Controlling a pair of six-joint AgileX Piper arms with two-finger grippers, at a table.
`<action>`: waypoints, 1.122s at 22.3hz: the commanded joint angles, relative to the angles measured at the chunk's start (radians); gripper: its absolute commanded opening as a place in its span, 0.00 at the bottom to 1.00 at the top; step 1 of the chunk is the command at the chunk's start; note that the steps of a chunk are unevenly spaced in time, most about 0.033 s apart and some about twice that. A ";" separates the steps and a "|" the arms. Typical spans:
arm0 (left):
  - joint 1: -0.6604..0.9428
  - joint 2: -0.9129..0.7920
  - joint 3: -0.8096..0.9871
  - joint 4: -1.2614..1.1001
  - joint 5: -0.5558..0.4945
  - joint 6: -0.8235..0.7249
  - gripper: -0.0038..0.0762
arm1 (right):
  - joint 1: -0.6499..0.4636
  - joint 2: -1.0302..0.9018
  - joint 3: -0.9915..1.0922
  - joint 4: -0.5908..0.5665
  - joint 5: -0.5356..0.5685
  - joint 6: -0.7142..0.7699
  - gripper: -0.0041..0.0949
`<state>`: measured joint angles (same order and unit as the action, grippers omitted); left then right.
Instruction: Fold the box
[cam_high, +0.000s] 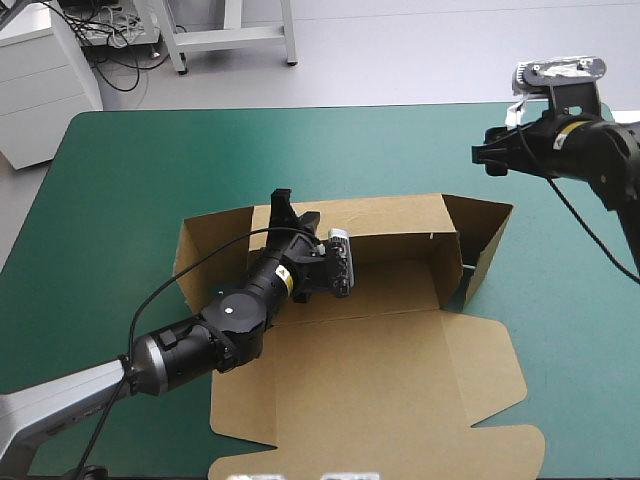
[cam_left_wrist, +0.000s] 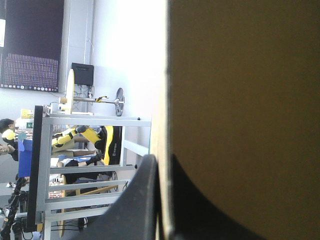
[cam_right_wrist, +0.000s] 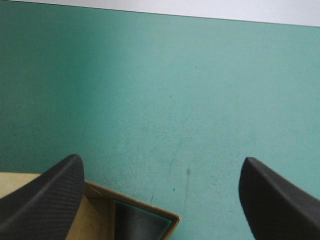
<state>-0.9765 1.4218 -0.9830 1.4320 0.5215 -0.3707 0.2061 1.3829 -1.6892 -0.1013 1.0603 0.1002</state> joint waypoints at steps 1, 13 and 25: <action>-0.006 -0.031 -0.021 0.002 0.005 -0.022 0.01 | -0.079 0.049 -0.073 0.107 -0.053 -0.064 0.81; -0.006 -0.031 -0.021 0.004 0.005 -0.022 0.01 | -0.204 0.338 -0.115 0.328 0.048 -0.194 0.81; -0.006 -0.031 -0.021 0.019 0.017 -0.022 0.01 | -0.204 0.320 -0.068 0.337 0.150 -0.235 0.81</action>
<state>-0.9765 1.4218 -0.9830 1.4365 0.5247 -0.3716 0.0097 1.7754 -1.7578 0.2168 1.2178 -0.1132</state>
